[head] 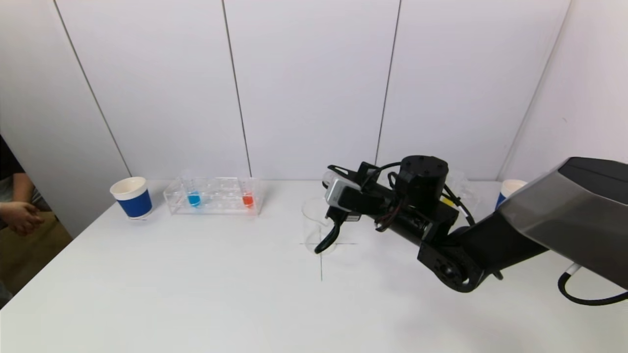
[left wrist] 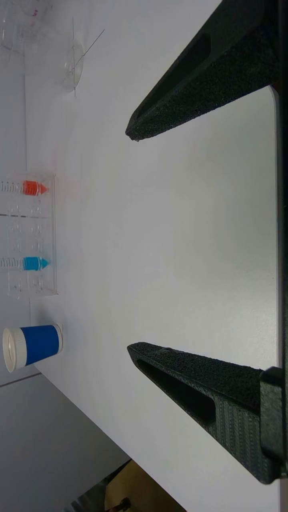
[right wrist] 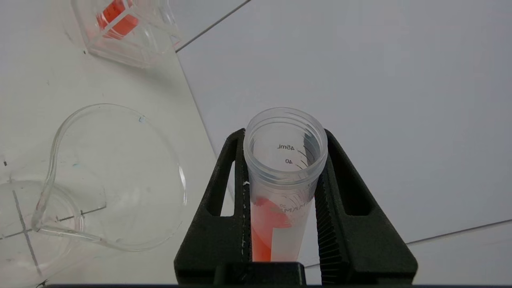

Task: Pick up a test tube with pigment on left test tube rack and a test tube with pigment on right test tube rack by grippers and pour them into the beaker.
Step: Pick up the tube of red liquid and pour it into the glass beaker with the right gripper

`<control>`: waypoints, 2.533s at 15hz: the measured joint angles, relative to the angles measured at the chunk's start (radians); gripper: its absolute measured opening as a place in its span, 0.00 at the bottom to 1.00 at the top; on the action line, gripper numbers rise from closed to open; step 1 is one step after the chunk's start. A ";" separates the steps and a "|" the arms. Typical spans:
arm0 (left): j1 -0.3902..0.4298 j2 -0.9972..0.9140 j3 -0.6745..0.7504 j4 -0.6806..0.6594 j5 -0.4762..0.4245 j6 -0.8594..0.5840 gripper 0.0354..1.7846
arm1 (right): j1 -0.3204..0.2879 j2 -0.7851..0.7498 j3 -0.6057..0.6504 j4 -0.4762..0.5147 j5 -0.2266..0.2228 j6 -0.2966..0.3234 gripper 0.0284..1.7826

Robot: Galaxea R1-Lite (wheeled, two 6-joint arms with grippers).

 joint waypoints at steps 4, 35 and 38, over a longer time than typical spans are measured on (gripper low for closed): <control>0.000 0.000 0.000 0.000 0.000 0.000 0.99 | -0.019 0.024 -0.002 -0.053 0.031 -0.009 0.27; 0.000 0.000 0.000 0.000 0.000 0.000 0.99 | -0.039 0.064 -0.013 -0.063 0.049 -0.219 0.27; 0.000 0.000 0.000 0.000 0.000 0.000 0.99 | -0.039 0.062 -0.012 -0.061 0.049 -0.231 0.27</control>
